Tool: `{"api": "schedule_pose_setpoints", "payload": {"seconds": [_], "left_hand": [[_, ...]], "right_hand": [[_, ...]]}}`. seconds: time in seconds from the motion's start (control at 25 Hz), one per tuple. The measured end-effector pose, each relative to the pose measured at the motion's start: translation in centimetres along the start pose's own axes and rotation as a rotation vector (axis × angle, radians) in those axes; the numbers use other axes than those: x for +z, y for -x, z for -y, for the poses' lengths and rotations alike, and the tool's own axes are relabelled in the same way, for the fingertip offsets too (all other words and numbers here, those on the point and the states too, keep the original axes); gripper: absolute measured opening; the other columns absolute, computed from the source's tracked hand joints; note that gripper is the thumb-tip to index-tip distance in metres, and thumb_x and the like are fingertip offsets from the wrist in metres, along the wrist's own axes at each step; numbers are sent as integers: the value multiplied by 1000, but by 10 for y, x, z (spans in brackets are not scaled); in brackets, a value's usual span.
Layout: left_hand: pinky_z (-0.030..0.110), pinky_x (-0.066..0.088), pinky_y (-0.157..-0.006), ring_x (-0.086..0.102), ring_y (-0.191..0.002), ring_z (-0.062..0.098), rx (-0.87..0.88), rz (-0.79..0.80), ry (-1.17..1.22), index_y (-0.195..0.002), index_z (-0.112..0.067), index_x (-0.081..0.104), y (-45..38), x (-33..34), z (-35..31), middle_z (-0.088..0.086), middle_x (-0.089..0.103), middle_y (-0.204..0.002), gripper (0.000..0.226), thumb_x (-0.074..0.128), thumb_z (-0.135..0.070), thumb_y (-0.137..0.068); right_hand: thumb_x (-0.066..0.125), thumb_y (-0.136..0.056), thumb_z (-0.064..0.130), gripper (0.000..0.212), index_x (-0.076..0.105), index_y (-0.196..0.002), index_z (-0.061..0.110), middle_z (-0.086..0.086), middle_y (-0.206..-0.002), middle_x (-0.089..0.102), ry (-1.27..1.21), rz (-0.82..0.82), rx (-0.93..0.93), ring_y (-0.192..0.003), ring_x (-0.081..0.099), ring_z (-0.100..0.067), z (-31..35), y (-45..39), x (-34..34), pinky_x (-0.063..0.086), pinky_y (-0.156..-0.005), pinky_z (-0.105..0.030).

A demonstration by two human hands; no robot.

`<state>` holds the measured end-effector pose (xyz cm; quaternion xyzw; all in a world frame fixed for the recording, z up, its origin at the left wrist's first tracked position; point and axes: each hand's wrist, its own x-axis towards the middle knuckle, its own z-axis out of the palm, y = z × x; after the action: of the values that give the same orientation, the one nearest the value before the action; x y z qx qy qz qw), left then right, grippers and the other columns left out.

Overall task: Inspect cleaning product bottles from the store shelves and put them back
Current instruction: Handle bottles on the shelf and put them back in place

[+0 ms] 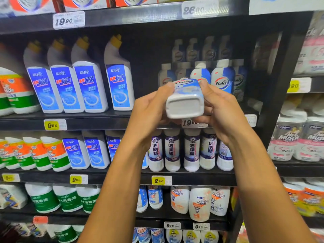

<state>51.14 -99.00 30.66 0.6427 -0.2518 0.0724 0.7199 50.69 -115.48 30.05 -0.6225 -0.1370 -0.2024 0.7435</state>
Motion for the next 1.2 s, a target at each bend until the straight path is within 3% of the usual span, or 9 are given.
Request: {"api": "schedule_pose_setpoints", "payload": {"seconds": [0.08, 0.16, 0.36, 0.52, 0.68, 0.8, 0.92, 1.04, 1.2], "left_hand": [[20, 54, -61, 72, -83, 10, 18, 47, 34, -115, -21, 70, 3, -4, 8, -1, 78, -98, 22, 57, -27, -98], [22, 54, -69, 70, -94, 10, 37, 78, 8, -139, -25, 53, 6, -7, 20, -5, 76, -106, 43, 59, -23, -97], [29, 57, -84, 67, -93, 15, 111, 89, -108, -150, -33, 35, 9, -7, 37, 19, 71, -102, 63, 61, -19, -95], [20, 55, -74, 72, -92, 12, 108, 70, -88, -149, -31, 32, 5, -9, 40, 7, 75, -99, 69, 65, -19, -90], [37, 58, -89, 70, -104, 20, 81, 56, -117, -142, -16, 45, 2, -10, 44, 6, 75, -105, 54, 64, -11, -92], [41, 56, -92, 69, -104, 18, 99, 33, -130, -127, -20, 57, 1, -13, 45, 2, 74, -106, 41, 65, -5, -91], [27, 57, -80, 70, -93, 8, 161, -47, -194, -112, -33, 63, 4, -6, 46, -12, 74, -96, 40, 73, -6, -84], [15, 53, -69, 69, -83, 3, 238, -137, -257, -98, -40, 64, 11, 12, 48, -19, 73, -90, 36, 85, -29, -71], [28, 54, -67, 63, -80, 3, 290, -271, -513, -92, -37, 55, 14, 26, 50, -16, 67, -87, 54, 79, -67, -54]], "right_hand": [[61, -94, 34, 31, 67, -122, 21, -2, -105, 77, -78, 37, -24, -79, 74, -12, 0, 0, -2, 58, -64, -28], [62, -93, 27, 37, 61, -129, 23, -4, -108, 76, -87, 59, -46, -90, 75, -18, -2, -1, -5, 59, -67, -30], [56, -99, 18, 44, 47, -141, 27, -6, -110, 75, -21, 132, -94, -102, 72, -25, -11, 0, -10, 58, -74, -30], [52, -101, 11, 40, 47, -139, 18, -7, -118, 73, -46, 146, -101, -108, 70, -25, -14, -2, -11, 58, -80, -31], [49, -100, 10, 30, 57, -129, 14, -1, -117, 73, -53, 182, -89, -110, 69, -18, -13, -3, -12, 56, -81, -26], [50, -100, 14, 34, 56, -134, 12, -4, -126, 69, -2, 214, -81, -118, 64, -21, -15, -4, -16, 54, -90, -33], [58, -95, 25, 38, 59, -131, 14, -2, -127, 68, -25, 228, -82, -121, 63, -20, -20, -3, -16, 54, -94, -32], [58, -89, 32, 38, 63, -121, 11, -3, -114, 74, -123, 135, -59, -110, 68, -19, -23, -8, -10, 57, -86, -30], [46, -94, 33, 51, 55, -131, 0, -18, -124, 68, -260, 101, 87, -118, 63, -33, -28, -13, -7, 53, -98, -47]]}}
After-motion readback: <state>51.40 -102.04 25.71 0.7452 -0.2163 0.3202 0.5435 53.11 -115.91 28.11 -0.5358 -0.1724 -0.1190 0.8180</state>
